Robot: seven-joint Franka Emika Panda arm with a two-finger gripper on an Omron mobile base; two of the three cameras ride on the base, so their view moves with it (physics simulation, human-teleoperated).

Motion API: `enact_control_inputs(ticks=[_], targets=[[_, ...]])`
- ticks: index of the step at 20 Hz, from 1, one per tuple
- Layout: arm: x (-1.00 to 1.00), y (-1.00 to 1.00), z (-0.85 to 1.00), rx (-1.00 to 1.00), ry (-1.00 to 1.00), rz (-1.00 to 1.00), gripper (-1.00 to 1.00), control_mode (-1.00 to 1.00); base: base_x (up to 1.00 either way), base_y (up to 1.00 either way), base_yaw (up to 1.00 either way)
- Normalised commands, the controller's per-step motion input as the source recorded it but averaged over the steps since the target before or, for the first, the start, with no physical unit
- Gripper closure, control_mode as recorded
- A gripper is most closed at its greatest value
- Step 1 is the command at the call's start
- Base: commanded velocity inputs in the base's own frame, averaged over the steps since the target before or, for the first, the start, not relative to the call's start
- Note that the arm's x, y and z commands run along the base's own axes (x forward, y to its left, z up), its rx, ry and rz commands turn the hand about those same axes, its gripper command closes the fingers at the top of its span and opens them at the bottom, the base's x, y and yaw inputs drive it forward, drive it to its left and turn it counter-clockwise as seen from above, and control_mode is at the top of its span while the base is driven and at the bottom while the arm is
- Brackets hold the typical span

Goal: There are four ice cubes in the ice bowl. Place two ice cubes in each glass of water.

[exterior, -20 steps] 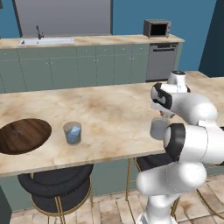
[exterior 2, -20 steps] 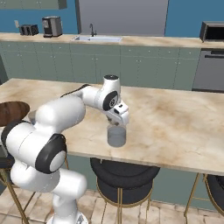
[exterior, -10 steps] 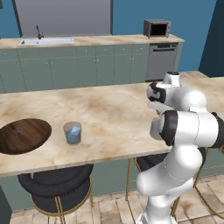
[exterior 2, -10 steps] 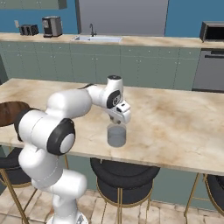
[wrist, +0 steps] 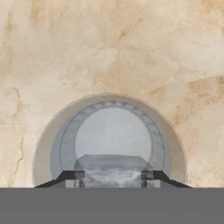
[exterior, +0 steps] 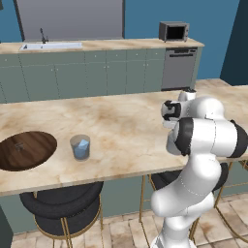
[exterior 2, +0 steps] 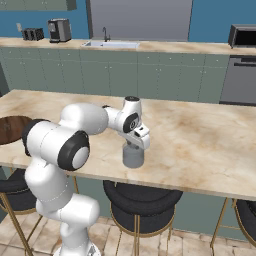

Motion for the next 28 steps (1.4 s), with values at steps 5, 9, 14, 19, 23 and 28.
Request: enact_control_inputs(ticks=[5,9,14,19,23,28], targets=[[0.18,-0.03,-0.02,0.00,0.00,0.00,1.00,-1.00,0.00,0.00,0.00],[0.24,-0.06,-0.01,0.00,0.00,0.00,1.00,-1.00,0.00,0.00,0.00],[0.21,-0.04,0.00,0.00,0.00,0.00,1.00,-1.00,0.00,0.00,0.00],[0.17,-0.04,-0.04,0.00,0.00,0.00,1.00,-1.00,0.00,0.00,0.00],[0.08,-0.03,-0.14,0.00,0.00,0.00,1.00,-1.00,0.00,0.00,0.00],[-0.02,-0.01,0.00,0.00,0.00,0.00,-1.00,-1.00,0.00,0.00,0.00]])
